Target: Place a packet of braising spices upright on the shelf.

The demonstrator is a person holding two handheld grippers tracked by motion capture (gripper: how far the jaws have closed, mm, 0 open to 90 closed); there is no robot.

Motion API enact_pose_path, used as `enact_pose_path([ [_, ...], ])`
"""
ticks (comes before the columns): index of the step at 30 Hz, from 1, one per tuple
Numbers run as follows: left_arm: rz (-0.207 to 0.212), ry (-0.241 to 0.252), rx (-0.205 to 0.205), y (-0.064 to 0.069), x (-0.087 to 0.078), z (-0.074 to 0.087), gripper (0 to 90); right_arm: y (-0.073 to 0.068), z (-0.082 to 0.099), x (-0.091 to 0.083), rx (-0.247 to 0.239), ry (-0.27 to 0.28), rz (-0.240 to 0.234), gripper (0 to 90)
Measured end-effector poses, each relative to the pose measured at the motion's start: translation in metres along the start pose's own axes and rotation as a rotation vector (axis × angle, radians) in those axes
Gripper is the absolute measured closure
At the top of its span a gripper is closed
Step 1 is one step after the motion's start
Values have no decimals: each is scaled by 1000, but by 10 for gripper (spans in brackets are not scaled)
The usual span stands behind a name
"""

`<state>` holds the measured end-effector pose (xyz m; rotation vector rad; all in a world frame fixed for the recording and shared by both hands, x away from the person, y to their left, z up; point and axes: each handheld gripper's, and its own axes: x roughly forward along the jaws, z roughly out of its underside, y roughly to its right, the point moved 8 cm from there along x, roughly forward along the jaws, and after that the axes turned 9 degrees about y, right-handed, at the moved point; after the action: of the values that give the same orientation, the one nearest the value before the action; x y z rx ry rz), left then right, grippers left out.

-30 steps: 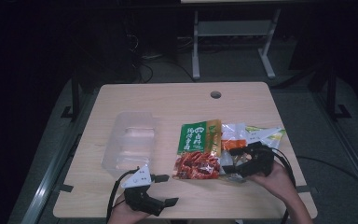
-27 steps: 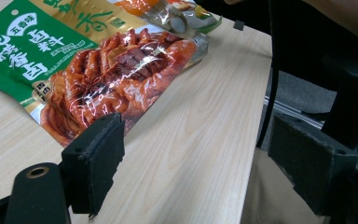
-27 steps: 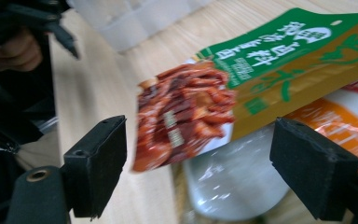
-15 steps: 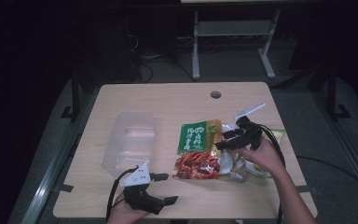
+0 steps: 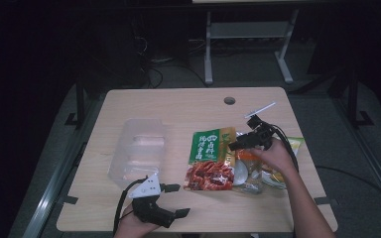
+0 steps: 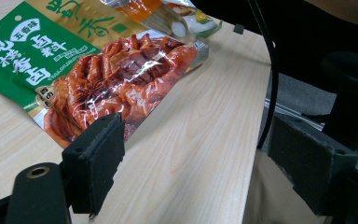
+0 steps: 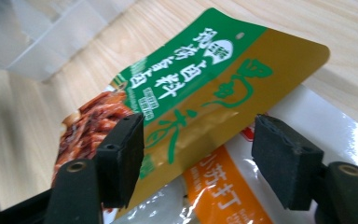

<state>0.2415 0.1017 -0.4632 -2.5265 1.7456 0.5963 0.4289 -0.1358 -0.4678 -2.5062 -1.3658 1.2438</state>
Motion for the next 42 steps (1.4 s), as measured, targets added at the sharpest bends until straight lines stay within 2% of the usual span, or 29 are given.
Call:
enact_pose_path([
  [1, 1, -7, 10, 0, -1, 0, 184, 3, 0, 2, 6, -5, 11, 358],
  [6, 1, -2, 1, 1, 1, 0, 184, 7, 2, 9, 37, -31, 19, 388],
  [7, 2, -4, 5, 0, 1, 0, 184, 7, 2, 12, 40, -47, 21, 406],
  [11, 4, -8, 7, 1, 2, 0, 184, 6, 2, 16, 41, -52, 17, 441],
  [13, 4, -9, 12, 1, 2, 0, 185, 7, 2, 20, 30, -67, 33, 506],
  [16, 1, -9, 11, 1, 2, 0, 186, 7, 3, 22, 33, -75, 35, 549],
  [17, -3, -3, 5, 1, 3, 0, 186, 7, 3, 22, 32, -79, 39, 594],
  [19, -6, -3, 1, 1, 3, 0, 185, 4, 4, 24, 18, -94, 26, 696],
  [21, -9, 1, -3, 1, 3, 0, 185, 3, 5, 26, 16, -97, 14, 760],
  [22, -9, 1, -3, 1, 3, 0, 185, 3, 5, 26, 16, -97, 14, 760],
  [23, -9, 0, -6, 1, 4, 0, 185, 0, 6, 27, 33, -99, -11, 833],
  [24, -9, 0, -6, 1, 4, 0, 185, 0, 6, 27, 33, -99, -11, 833],
  [27, -9, -5, -2, 1, 6, 1, 185, -5, 2, 24, 32, -64, -48, 895],
  [32, -14, -12, 4, 0, 5, 1, 185, -10, 0, 20, 1, -56, -42, 899],
  [35, -8, 3, -22, 1, 6, -2, 184, -20, -5, 12, -34, -15, -37, 899],
  [37, -17, -7, -7, 1, 5, -3, 184, -27, -8, 6, -46, 7, -49, 900],
  [42, -31, -5, -2, 1, 7, -5, 184, -40, -14, -9, -79, 60, -55, 900],
])
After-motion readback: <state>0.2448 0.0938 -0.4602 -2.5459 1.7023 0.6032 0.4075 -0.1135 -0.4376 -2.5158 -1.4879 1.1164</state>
